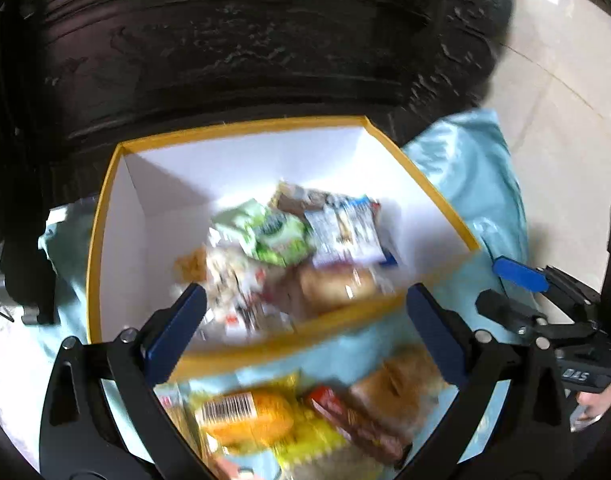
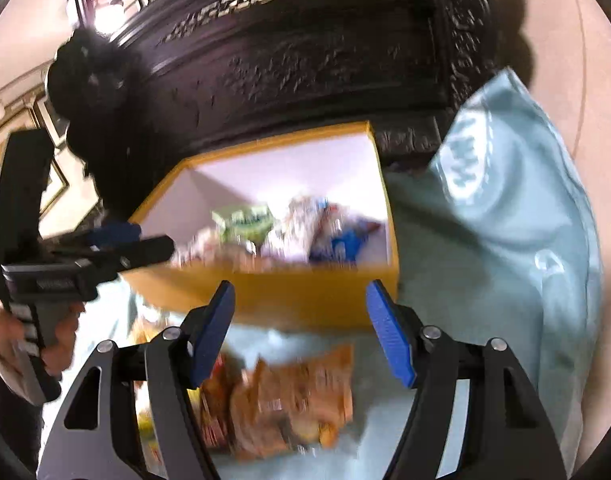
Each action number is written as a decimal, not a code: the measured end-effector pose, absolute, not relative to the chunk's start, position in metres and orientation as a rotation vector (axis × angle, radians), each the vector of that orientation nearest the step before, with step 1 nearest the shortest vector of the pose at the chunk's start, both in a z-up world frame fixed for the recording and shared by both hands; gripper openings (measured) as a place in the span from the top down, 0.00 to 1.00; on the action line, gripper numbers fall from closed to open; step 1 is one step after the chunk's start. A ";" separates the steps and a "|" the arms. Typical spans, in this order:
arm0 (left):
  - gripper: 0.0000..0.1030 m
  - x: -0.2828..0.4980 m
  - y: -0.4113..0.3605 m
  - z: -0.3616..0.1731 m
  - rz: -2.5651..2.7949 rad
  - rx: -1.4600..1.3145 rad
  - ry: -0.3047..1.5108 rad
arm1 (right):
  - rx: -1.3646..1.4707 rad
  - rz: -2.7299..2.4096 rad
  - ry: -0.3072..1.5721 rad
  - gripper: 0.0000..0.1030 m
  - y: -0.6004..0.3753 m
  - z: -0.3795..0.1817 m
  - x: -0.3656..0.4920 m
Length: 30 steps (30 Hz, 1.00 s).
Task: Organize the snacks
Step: 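Grasp the orange cookie bag with the right gripper while the left gripper grasps the yellow barcode bag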
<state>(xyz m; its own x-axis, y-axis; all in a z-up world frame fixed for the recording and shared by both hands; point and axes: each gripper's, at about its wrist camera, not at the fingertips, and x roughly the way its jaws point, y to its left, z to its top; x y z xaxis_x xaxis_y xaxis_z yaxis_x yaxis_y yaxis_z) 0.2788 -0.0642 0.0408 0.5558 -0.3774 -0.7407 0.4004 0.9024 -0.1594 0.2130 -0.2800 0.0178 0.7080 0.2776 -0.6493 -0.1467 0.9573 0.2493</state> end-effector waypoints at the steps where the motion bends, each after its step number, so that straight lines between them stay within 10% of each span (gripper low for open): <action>1: 0.02 0.273 -0.064 0.040 -0.465 0.027 0.870 | 0.188 0.233 0.759 0.33 -0.280 0.012 0.206; 24: 0.02 0.209 -0.029 -0.029 -0.412 0.048 0.952 | 0.258 0.142 0.839 0.33 -0.258 -0.065 0.205; 30: 0.02 0.215 -0.014 -0.043 -0.367 0.051 0.986 | 0.183 0.172 0.798 0.54 -0.251 -0.060 0.201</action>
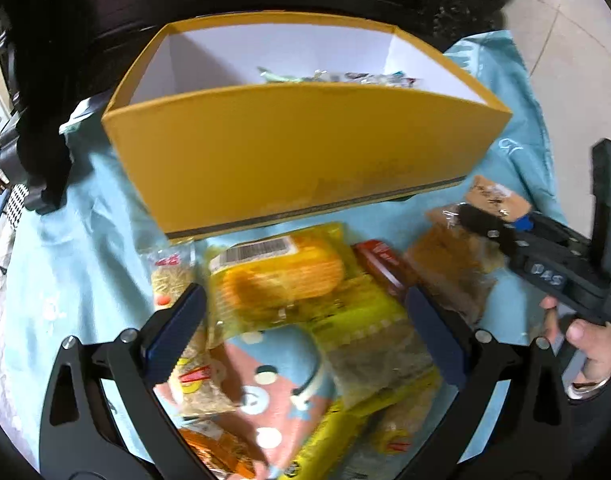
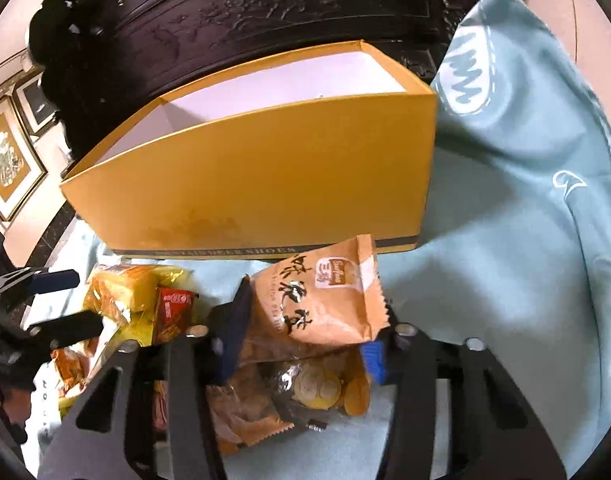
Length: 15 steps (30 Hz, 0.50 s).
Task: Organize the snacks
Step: 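Grasp the orange cookie bag with the right gripper while the left gripper grasps the yellow barcode bag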
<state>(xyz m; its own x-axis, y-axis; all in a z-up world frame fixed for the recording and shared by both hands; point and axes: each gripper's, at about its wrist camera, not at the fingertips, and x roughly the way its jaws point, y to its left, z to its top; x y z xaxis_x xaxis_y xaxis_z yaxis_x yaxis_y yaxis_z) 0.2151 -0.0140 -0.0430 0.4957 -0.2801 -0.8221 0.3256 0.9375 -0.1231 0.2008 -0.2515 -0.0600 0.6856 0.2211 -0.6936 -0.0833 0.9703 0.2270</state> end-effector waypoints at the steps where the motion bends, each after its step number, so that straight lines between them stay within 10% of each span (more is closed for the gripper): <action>1: 0.02 0.215 -0.010 -0.044 -0.360 0.046 0.988 | 0.217 0.182 0.783 0.54 -0.257 -0.057 0.196; 15: 0.02 0.212 -0.004 -0.050 -0.326 0.059 1.006 | 0.385 0.256 0.727 0.54 -0.288 -0.051 0.160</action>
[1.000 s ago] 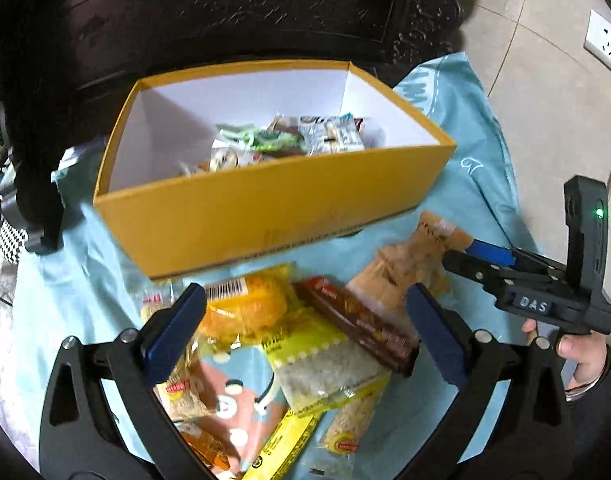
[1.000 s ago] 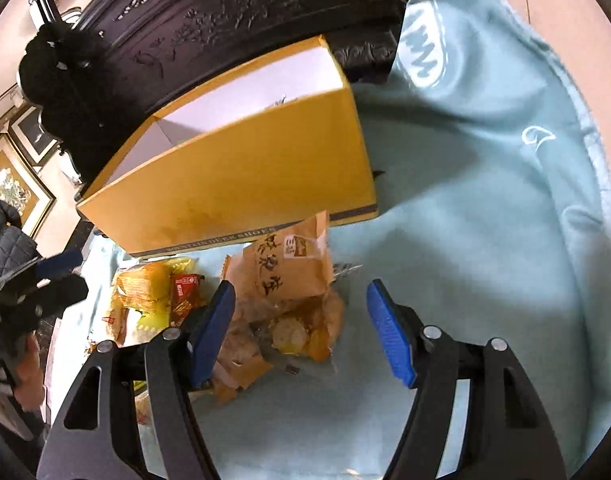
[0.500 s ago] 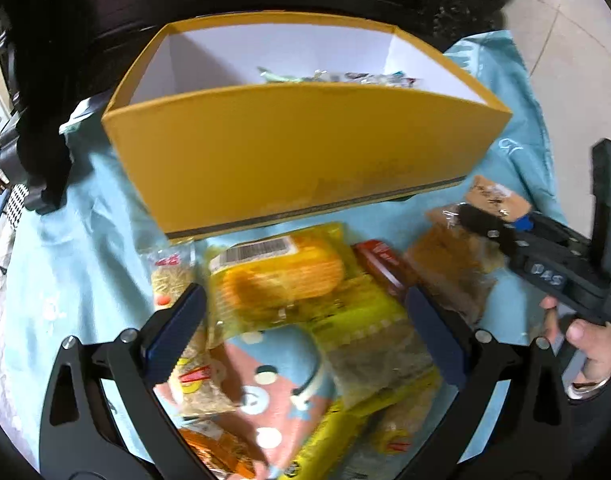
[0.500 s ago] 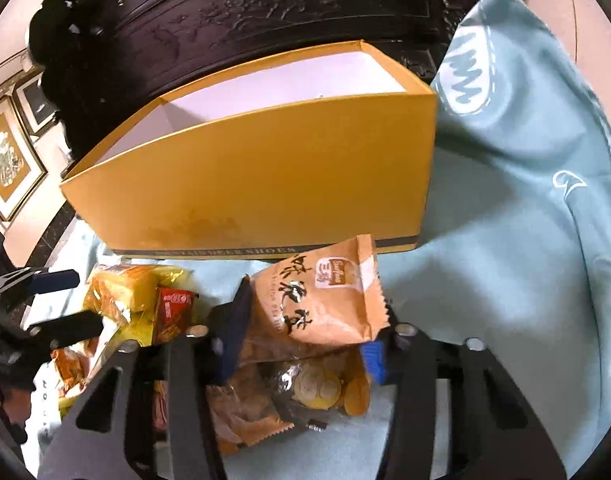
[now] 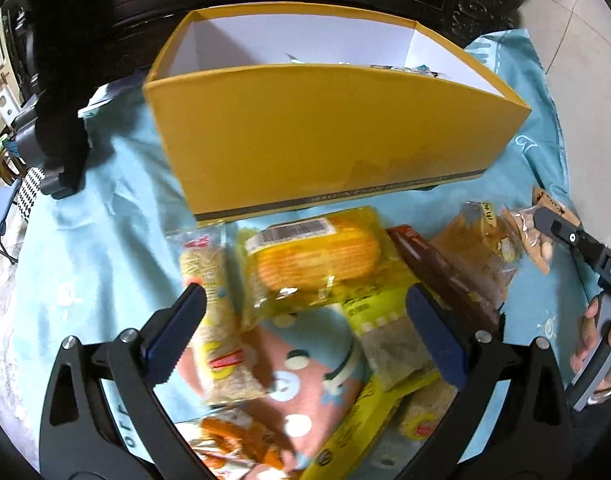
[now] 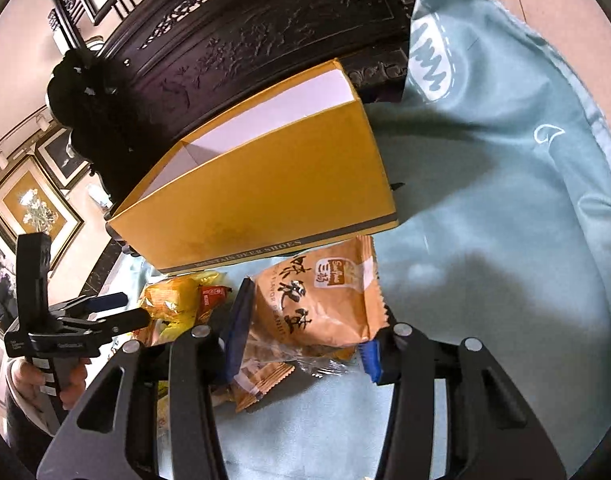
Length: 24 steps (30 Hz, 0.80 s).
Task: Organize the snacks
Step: 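Grasp the orange cookie bag with the right gripper while the left gripper grasps the yellow barcode bag, then carry both held bags into the yellow box and open both grippers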
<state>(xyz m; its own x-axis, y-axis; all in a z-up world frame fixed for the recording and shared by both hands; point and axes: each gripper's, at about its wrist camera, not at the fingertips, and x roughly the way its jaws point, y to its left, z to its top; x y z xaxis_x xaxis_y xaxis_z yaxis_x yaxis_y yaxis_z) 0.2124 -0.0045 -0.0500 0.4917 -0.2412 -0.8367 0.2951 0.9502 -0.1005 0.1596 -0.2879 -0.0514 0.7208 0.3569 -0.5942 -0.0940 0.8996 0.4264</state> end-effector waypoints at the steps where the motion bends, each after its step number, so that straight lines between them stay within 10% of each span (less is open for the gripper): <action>1: 0.02 0.214 -0.009 -0.052 -0.323 0.062 1.009 | 0.388 0.267 0.721 0.54 -0.287 -0.050 0.159; 16: 0.03 0.258 -0.026 -0.088 -0.238 -0.016 1.090 | 0.401 0.356 0.724 0.54 -0.285 -0.054 0.158; 24: 0.27 0.244 -0.012 -0.079 -0.217 -0.038 1.063 | 0.399 0.368 0.721 0.54 -0.283 -0.053 0.157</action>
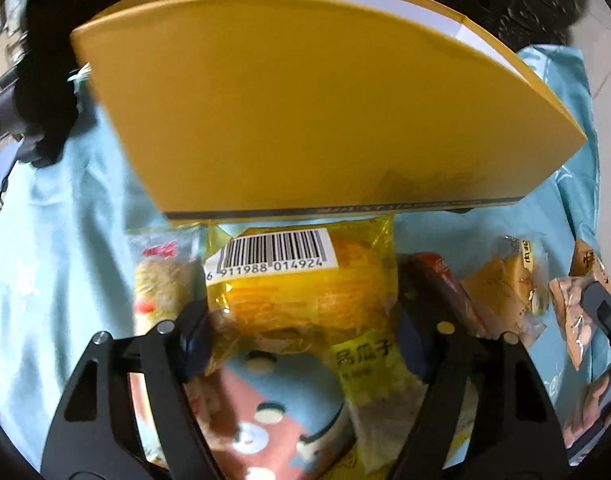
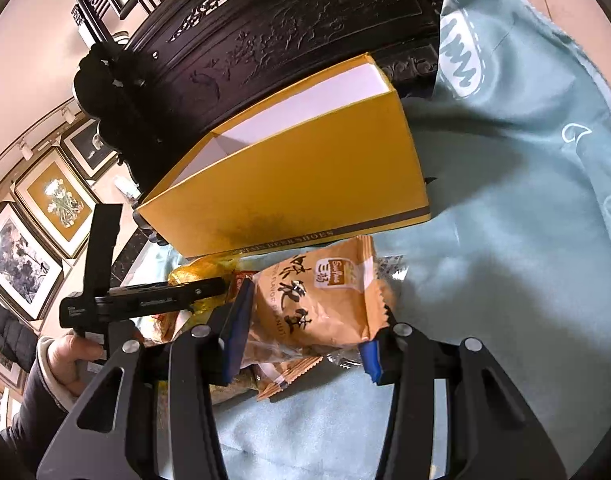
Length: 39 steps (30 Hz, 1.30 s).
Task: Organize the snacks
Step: 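Carry both held bags into the yellow box and open both grippers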
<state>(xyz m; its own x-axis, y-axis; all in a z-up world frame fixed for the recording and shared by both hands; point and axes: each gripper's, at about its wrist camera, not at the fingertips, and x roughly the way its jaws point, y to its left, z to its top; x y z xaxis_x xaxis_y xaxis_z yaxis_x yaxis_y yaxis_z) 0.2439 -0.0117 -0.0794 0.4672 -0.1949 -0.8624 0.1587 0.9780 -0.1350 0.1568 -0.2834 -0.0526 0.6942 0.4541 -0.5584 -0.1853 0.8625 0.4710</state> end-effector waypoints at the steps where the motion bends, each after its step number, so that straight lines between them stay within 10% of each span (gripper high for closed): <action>1: 0.27 0.241 -0.010 -0.077 -0.216 -0.028 1.051 | 0.400 0.369 0.719 0.54 -0.284 -0.052 0.156; 32: 0.24 0.306 -0.039 0.058 -0.250 -0.037 0.822 | 0.276 0.316 0.589 0.54 -0.259 0.053 0.263; 39: 0.02 0.325 -0.038 0.034 -0.155 -0.079 0.883 | 0.294 0.208 0.606 0.30 -0.261 0.036 0.281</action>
